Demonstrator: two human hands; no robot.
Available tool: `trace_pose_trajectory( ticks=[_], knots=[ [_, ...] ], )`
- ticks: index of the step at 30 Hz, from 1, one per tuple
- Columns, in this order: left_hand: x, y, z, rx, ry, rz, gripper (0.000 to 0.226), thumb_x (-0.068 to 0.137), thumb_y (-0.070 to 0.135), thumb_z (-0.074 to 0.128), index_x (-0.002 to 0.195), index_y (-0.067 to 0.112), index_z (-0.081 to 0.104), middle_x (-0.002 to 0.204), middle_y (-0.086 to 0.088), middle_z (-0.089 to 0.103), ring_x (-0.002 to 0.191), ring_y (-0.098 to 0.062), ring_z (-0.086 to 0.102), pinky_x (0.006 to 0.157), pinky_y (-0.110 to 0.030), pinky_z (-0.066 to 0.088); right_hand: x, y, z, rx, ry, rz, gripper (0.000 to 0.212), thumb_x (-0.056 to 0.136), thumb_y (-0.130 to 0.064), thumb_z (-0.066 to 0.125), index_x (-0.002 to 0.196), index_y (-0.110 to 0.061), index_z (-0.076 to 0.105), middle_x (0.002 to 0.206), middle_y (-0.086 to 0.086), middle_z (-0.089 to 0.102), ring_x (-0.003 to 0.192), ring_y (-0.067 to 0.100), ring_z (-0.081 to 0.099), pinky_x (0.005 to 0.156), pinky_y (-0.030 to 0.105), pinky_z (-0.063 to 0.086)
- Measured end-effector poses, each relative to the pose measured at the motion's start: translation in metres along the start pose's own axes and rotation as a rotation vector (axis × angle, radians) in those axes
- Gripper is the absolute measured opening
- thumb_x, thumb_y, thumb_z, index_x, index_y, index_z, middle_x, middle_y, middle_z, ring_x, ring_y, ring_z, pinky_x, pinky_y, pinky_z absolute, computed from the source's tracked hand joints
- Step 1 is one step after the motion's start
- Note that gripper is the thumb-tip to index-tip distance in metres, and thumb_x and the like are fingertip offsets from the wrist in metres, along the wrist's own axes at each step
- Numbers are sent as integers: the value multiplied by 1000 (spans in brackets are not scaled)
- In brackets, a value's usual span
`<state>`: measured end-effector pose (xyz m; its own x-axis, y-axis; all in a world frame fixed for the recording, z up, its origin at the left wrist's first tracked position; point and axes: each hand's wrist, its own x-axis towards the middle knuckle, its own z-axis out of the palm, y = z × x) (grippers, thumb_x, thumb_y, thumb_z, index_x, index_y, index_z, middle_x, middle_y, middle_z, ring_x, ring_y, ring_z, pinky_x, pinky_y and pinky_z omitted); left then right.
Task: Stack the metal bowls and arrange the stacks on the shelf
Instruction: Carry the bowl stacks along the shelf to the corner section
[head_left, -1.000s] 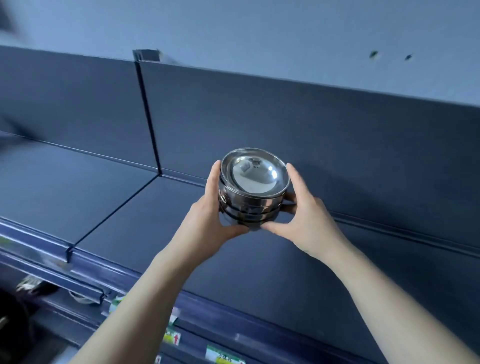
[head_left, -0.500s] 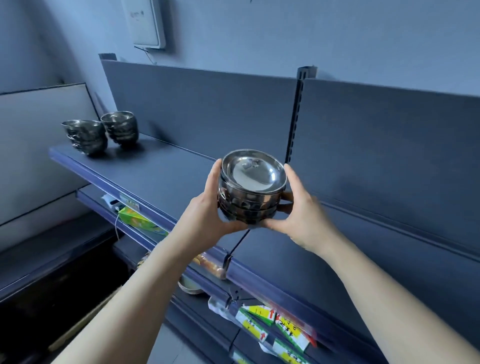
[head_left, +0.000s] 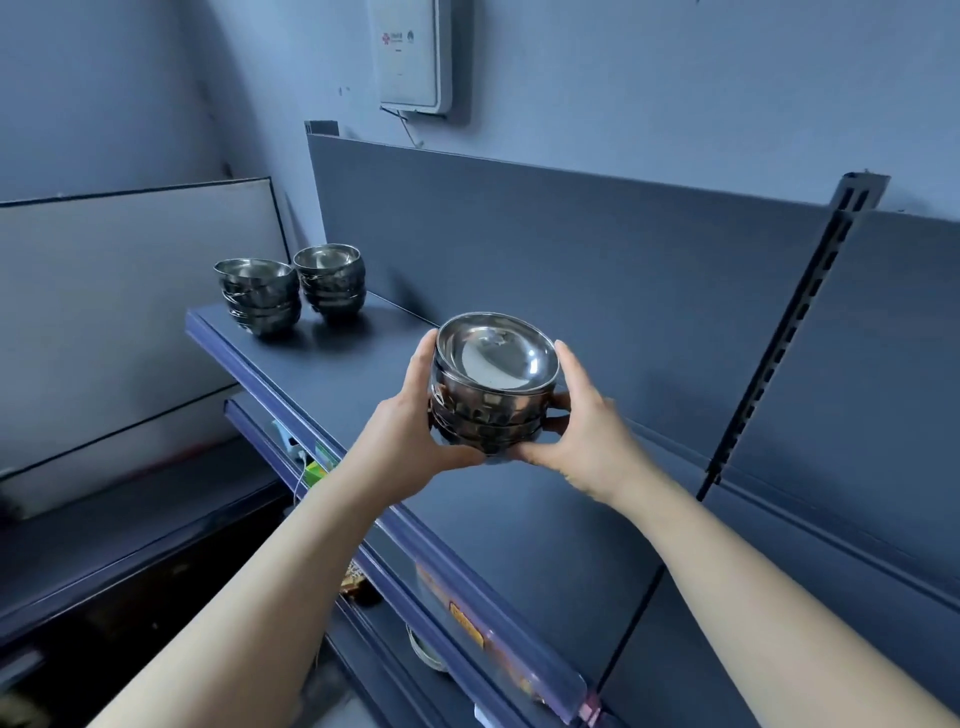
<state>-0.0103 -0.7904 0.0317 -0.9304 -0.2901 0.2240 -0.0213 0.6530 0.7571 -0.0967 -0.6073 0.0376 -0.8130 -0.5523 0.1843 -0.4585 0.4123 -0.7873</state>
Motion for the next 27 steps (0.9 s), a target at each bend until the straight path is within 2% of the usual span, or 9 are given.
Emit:
trace_pose_trajectory(
  ticks=[5, 10, 12, 15, 18, 22, 27],
  knots=[
    [48, -25, -16, -62, 42, -39, 125, 63, 24, 88, 146, 49, -2, 102, 24, 60, 102, -5, 61, 82, -15, 42, 64, 3, 19, -29, -9, -16, 119, 67, -30, 88, 153, -38, 6, 117, -11, 58, 111, 10, 60, 90, 26, 48],
    [89, -55, -32, -110, 43, -73, 126, 60, 18, 90, 147, 48, 3, 106, 15, 58, 103, -7, 63, 92, -23, 46, 118, 7, 46, -43, -22, 6, 120, 67, -33, 87, 152, -40, 4, 130, -4, 59, 120, 12, 57, 95, 30, 47],
    [105, -70, -40, -123, 36, -81, 126, 59, 18, 90, 147, 47, 5, 103, 18, 57, 103, -8, 63, 93, -25, 47, 138, 8, 59, -65, -23, 18, 119, 67, -33, 87, 153, -40, 4, 132, -3, 59, 120, 13, 56, 95, 31, 48],
    [130, -93, -52, -123, 17, -79, 125, 59, 18, 90, 147, 45, 6, 98, 28, 53, 101, -8, 63, 93, -23, 45, 168, 7, 79, -83, -20, 44, 118, 68, -32, 86, 153, -39, 5, 132, -4, 59, 119, 13, 56, 91, 25, 44],
    [156, -116, -66, -127, -16, -52, 123, 58, 22, 91, 148, 41, 8, 97, 34, 50, 101, -7, 61, 93, -22, 44, 195, 6, 101, -64, -4, 81, 118, 68, -31, 86, 153, -39, 5, 132, -3, 59, 120, 12, 56, 95, 24, 42],
    [190, -146, -84, -132, -65, -11, 120, 60, 18, 89, 147, 42, 10, 100, 34, 51, 101, -8, 62, 89, -22, 45, 225, 2, 129, -57, 35, 124, 117, 67, -33, 85, 151, -41, 5, 132, -5, 59, 122, 11, 55, 102, 35, 47],
    [225, -182, -92, -146, -114, 20, 114, 64, 9, 83, 144, 44, 10, 100, 30, 58, 97, -8, 65, 84, -23, 50, 254, -3, 148, -97, 40, 165, 116, 71, -30, 85, 153, -36, 3, 137, -7, 56, 124, 10, 53, 95, 23, 40]
  ],
)
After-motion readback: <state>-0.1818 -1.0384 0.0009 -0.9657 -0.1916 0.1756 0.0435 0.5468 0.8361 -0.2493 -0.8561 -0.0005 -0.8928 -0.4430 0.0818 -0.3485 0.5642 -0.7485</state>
